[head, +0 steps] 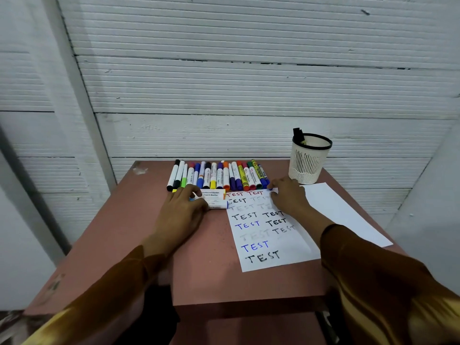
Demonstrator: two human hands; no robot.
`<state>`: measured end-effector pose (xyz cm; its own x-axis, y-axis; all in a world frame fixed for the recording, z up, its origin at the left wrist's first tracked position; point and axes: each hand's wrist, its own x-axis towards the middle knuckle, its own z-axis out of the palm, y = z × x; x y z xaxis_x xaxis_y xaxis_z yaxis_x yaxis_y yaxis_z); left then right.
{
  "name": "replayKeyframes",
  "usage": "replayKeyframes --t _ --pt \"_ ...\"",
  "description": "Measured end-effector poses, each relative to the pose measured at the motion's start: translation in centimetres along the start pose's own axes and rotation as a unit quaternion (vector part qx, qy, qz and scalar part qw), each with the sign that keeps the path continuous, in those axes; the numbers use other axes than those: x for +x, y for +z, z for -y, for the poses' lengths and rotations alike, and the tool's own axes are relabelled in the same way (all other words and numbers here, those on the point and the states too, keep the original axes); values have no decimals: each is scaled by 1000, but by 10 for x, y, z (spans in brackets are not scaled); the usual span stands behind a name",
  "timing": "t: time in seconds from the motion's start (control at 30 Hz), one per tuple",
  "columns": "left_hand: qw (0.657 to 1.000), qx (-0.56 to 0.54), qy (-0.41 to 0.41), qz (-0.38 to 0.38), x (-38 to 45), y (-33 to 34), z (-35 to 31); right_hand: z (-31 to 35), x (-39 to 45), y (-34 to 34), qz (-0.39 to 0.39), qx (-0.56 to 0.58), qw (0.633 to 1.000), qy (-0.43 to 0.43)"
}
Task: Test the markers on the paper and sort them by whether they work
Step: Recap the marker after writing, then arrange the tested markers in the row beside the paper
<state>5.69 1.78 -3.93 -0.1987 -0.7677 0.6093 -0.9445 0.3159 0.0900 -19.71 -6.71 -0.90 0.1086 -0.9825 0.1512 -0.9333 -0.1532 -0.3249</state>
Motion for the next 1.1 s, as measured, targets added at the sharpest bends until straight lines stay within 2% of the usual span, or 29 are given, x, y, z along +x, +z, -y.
replayKeyframes --t 0.13,0.3,0.4,0.47,0.57,0.7,0.77,0.8,0.87,0.97,1.03,1.1 --pt "1000 -10 -7 -2 -1 0 0 -1 0 1 7 -16 1000 14" --pt "1000 -8 -8 12 -1 -1 -1 -6 -3 5 -98 -35 995 4" --pt "1000 -5 -4 16 -1 -2 -2 -8 -4 8 -41 -21 999 0" --pt "1000 -4 -7 11 -2 -3 -3 -8 -3 9 -38 -31 999 0" --pt "1000 -15 -11 5 -3 -5 -4 -10 -6 4 -97 46 994 14" --pt "1000 -25 -8 10 -2 -8 -6 -20 -12 -11 -102 180 971 120" --pt "999 -30 -5 25 -2 -8 -5 -25 -11 -18 -81 270 938 199" --pt "999 -34 -4 33 -2 -7 -5 -26 -12 -20 -62 340 908 238" --pt "997 -58 -8 40 -1 -6 -5 -23 -19 -24 -2 518 809 276" --pt "994 -101 -28 36 10 -10 -12 -7 -41 -29 56 677 681 273" --pt "981 -180 -63 27 22 -19 -32 5 -56 -31 86 725 640 240" --pt "939 -311 -129 64 36 -26 -61 19 -70 -28 115 736 638 197"
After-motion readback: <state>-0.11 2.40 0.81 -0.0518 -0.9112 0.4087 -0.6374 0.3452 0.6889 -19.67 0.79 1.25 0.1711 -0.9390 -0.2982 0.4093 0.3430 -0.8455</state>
